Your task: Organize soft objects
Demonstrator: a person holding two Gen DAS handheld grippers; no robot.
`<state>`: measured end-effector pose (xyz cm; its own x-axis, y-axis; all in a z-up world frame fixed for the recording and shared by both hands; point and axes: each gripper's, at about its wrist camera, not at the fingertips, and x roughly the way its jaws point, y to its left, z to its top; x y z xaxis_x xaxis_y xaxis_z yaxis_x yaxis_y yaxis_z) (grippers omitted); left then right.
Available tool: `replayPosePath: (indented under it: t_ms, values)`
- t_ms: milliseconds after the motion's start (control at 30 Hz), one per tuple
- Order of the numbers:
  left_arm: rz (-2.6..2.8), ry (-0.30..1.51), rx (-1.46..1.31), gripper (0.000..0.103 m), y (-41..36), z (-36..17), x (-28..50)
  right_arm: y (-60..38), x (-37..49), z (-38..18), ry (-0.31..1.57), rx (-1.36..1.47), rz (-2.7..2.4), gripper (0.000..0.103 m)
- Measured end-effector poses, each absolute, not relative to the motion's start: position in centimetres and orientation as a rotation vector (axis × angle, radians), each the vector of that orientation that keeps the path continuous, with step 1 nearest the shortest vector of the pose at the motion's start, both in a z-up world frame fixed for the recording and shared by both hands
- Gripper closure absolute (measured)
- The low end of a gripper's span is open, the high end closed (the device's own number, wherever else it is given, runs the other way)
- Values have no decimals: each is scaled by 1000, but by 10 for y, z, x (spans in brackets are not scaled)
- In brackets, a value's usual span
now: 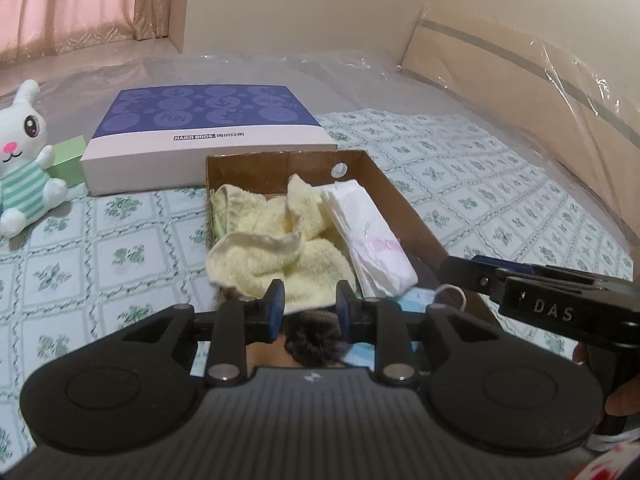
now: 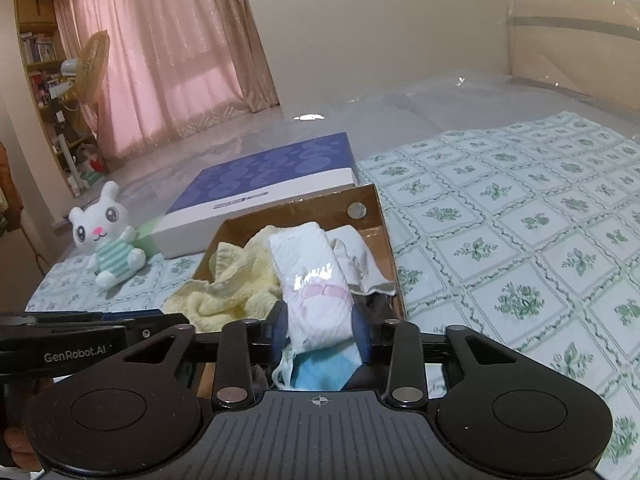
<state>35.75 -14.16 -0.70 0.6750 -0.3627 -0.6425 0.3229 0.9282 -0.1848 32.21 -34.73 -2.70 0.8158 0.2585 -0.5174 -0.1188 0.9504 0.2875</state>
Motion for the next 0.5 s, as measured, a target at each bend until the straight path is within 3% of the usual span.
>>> replayPosePath:
  t_ms: [200,500]
  values:
    - [-385,726,-76,72,-132,4,329,-346,295,-22,582,265,194,44]
    - [-344,712,-51,72,-121,3,333,-333,279,-17,575,250,216,43]
